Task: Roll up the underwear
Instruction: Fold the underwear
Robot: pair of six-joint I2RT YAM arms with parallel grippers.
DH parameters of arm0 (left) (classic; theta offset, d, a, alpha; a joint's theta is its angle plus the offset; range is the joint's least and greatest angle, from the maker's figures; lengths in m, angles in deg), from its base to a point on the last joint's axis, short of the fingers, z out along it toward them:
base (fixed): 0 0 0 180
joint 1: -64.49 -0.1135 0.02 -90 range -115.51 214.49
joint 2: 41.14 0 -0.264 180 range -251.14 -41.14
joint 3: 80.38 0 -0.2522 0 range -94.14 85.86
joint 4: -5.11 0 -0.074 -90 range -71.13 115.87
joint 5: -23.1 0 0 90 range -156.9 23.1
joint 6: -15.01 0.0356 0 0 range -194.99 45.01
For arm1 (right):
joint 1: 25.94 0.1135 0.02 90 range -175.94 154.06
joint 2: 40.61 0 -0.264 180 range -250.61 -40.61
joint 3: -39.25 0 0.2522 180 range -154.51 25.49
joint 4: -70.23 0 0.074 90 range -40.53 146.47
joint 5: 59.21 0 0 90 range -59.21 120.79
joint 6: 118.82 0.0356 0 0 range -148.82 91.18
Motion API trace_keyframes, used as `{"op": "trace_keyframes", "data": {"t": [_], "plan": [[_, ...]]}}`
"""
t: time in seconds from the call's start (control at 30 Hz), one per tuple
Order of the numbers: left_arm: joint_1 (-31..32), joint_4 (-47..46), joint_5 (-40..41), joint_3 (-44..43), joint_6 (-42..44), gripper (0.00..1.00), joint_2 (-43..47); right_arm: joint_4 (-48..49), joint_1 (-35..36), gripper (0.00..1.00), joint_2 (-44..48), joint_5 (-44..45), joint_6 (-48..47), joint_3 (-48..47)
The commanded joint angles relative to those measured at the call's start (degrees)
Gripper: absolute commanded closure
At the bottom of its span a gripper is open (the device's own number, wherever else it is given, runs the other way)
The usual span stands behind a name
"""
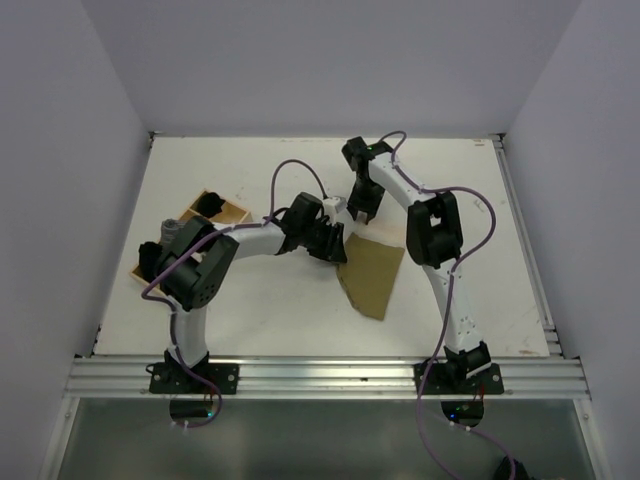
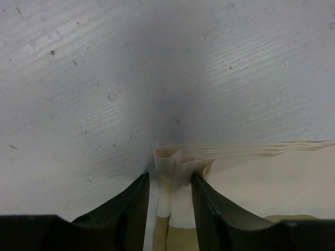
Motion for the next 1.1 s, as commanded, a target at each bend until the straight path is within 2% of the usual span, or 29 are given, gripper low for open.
{"op": "trace_keyframes", "data": {"t": [0.0,0.07,0.1,0.17,0.2,0.3,0.4,0.73,1.07], "plan": [[0.5,2.9,2.0,1.2,-0.7,0.57,-2.7,-0.9,0.1,0.59,-1.5,1.0,0.0,-0.1],[0.5,2.9,2.4,0.9,-0.8,0.62,-2.9,-0.8,0.1,0.63,-1.4,1.0,-0.3,0.5],[0.5,3.0,2.5,0.7,-0.7,0.72,-2.9,0.1,0.1,0.71,-1.3,0.8,-0.5,0.7],[0.5,4.1,3.5,-0.4,-0.2,0.8,-3.2,0.9,0.1,0.82,-0.9,0.3,-1.3,1.0],[0.5,4.6,4.0,-1.0,0.1,0.89,-3.3,2.0,0.1,0.93,-0.7,-0.3,-1.6,1.0],[0.4,6.9,6.0,-3.5,1.6,1.0,-3.3,3.3,0.0,1.0,0.2,-1.3,-2.5,0.2],[0.4,9.0,8.3,-5.8,2.4,1.0,-2.6,4.0,-0.1,1.0,1.5,-1.9,-3.5,-0.4],[0.8,12.5,14.2,-6.6,5.0,1.0,1.4,12.8,-0.5,1.0,10.4,-5.2,-6.3,9.7],[6.5,15.1,26.3,-7.9,6.8,1.0,3.6,24.1,-1.6,1.0,17.1,-9.1,-6.7,20.2]]}}
